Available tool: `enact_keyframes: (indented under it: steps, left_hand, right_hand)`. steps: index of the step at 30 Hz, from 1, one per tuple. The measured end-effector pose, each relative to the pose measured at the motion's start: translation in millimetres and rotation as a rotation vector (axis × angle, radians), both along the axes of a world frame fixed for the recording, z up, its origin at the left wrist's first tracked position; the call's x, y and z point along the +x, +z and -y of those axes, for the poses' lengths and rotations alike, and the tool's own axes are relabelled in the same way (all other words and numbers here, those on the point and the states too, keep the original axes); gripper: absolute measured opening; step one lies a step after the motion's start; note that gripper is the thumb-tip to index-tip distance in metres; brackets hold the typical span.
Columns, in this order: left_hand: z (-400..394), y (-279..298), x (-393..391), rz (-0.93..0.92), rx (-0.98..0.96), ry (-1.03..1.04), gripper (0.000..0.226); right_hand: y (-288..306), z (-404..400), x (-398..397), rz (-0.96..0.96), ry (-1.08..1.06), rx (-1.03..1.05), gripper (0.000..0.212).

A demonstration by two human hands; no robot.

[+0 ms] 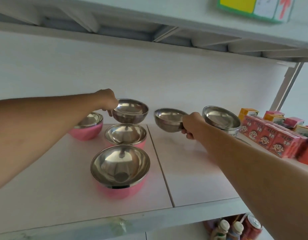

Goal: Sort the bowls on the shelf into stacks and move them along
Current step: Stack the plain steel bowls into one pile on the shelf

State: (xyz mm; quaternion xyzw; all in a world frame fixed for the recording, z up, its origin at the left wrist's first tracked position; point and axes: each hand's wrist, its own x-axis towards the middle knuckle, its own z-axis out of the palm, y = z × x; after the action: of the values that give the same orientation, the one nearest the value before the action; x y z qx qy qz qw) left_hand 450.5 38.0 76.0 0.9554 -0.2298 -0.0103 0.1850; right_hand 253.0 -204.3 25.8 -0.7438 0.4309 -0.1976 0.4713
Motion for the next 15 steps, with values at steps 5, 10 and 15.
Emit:
enact_keyframes:
  steps: [5, 10, 15]
  left_hand:
    - [-17, 18, -14, 0.037, -0.124, 0.025, 0.03]
    - [-40, 31, -35, 0.01, -0.173, 0.133, 0.033]
    - [-69, 39, -69, -0.041, -0.258, 0.195, 0.023]
  right_hand:
    - [14, -2, -10, 0.015, 0.087, -0.055, 0.034]
    - [26, 1, -16, 0.048, 0.171, -0.064, 0.039]
    - [31, -5, -18, 0.071, 0.292, -0.075, 0.033]
